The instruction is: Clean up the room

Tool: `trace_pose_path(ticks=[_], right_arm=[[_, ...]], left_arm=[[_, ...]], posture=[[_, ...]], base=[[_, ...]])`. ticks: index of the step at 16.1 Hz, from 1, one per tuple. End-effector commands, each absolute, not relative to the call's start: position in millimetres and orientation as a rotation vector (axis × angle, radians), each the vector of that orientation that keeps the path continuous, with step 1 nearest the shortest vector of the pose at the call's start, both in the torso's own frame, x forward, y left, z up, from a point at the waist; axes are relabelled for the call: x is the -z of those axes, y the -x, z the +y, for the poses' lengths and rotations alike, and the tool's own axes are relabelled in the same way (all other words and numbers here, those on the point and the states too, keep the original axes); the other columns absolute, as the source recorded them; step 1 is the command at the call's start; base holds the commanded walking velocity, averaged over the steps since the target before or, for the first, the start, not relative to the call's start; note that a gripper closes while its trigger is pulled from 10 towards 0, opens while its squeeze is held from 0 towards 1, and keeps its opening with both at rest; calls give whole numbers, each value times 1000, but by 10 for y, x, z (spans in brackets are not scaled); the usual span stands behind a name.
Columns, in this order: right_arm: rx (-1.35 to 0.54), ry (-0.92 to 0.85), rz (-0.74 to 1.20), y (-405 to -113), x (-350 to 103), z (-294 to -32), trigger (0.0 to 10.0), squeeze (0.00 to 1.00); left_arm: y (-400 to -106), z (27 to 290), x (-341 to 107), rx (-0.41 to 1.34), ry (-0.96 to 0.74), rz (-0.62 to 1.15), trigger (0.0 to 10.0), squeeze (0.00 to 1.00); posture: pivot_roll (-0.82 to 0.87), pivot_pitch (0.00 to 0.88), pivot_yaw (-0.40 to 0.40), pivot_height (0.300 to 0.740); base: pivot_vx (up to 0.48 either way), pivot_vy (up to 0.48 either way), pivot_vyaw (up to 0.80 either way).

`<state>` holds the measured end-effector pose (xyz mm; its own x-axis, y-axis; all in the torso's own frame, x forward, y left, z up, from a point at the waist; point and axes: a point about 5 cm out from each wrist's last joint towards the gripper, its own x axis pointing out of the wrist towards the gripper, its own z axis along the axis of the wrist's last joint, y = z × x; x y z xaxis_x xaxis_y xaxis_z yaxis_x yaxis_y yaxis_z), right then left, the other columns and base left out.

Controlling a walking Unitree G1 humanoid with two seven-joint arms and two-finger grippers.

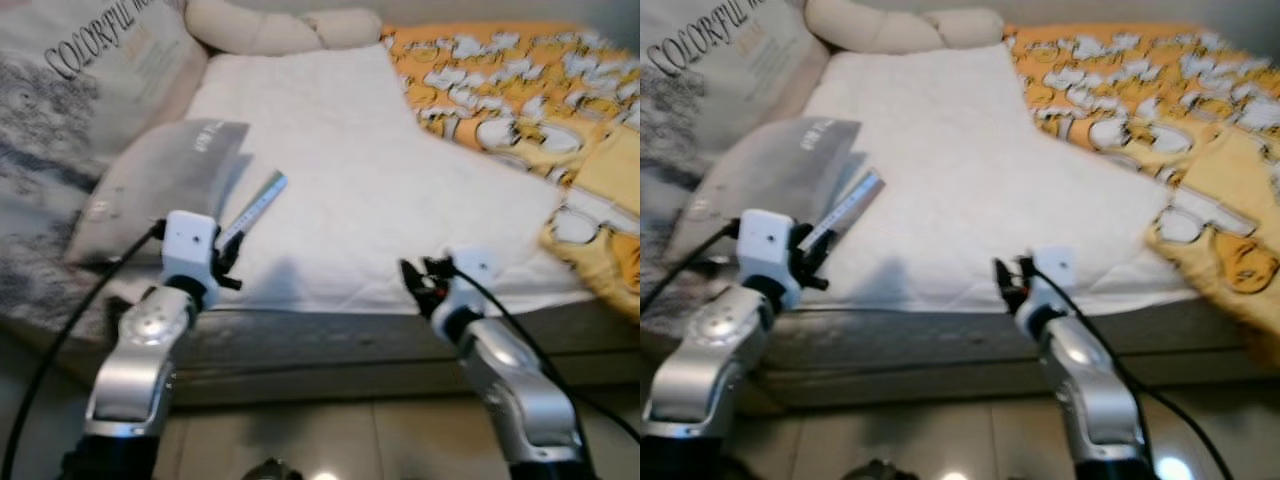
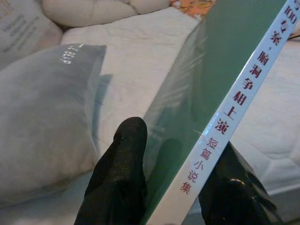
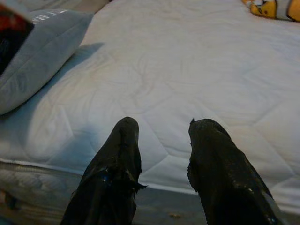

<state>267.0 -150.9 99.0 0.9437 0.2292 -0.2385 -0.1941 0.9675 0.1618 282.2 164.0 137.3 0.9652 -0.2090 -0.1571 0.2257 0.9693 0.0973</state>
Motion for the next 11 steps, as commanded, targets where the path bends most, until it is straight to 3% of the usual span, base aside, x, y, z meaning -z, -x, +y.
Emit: trace_pose_path(ticks=[1,5,7,8,9,11], right_arm=[[-221,-143,244,-2700,-1043,-1492,10000,0],[-267,-147,184,-2714,-1125,-1438,10000,0],[-283,-92,188,-2720,-1122,-1416,10000,0],[-283,-82,194,-2730,-1113,-1413,10000,0],[-278,-98,193,-2737,-1113,-1414,10000,0],[-246,-146,188,-2748,-1119,-1448,10000,0]], left_arm=[[-2840,1641,-1489,219,-116,97,10000,0],[-2839,1653,-1502,224,-107,87,10000,0],[-2835,1658,-1508,225,-103,85,10000,0],[-2834,1654,-1508,227,-102,85,10000,0],[-2834,1649,-1508,230,-102,85,10000,0],[-2834,1642,-1507,236,-102,86,10000,0]], posture=[[34,0,54,740],[41,0,46,740],[44,0,44,740],[45,0,43,740],[45,0,44,740],[44,0,45,740]], base=[[0,0,0],[0,0,0],[274,0,0],[330,0,800],[330,0,800],[328,0,0]])
